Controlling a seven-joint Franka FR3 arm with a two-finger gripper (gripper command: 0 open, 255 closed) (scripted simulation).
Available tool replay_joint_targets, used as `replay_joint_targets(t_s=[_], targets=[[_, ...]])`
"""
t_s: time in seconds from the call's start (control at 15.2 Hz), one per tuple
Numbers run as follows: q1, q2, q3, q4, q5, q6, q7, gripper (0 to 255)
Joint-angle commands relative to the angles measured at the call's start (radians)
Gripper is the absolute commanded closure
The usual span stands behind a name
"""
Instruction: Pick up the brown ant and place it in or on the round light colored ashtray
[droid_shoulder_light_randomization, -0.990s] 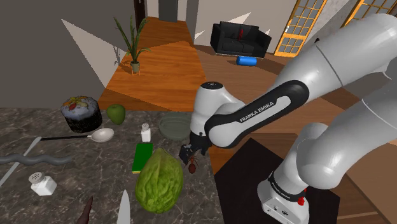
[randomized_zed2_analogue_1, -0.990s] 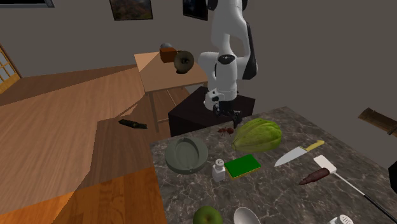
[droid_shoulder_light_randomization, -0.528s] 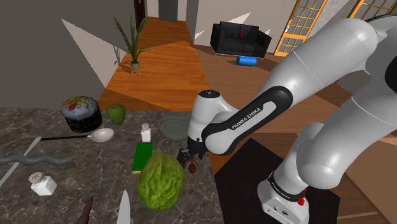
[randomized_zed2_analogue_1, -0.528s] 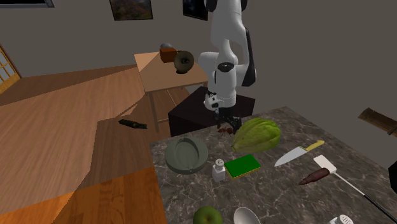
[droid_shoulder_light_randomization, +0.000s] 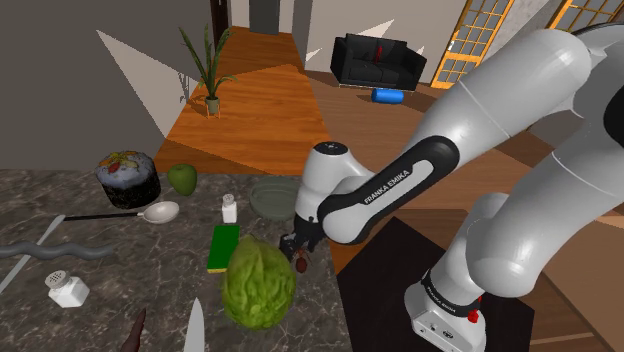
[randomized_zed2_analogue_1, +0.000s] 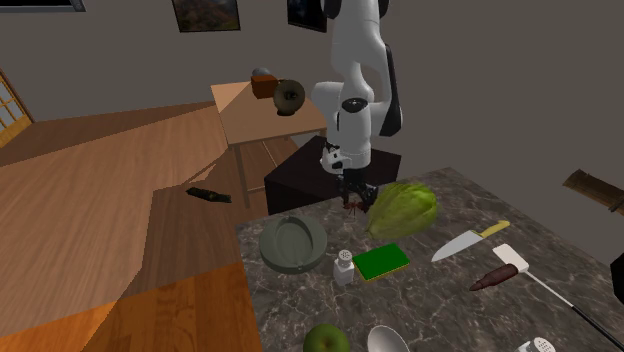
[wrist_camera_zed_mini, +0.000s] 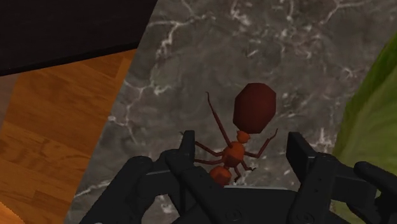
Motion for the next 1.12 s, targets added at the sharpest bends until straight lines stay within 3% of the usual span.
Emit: replay_joint_targets(t_s=[0.0, 0.4, 0.53, 1.06], targets=[[0.009, 0.010, 0.010, -0.012, 0.001, -0.020, -0.003, 255], [0.024, -0.012, 0.023, -0.024, 0.013, -0.027, 0.014, 255], [0.007, 0.015, 0.010, 0.000, -0.008, -0.026, 0.004, 255], [0.010, -0.113, -0.002, 0.019, -0.003, -0.173, 0.008, 255]])
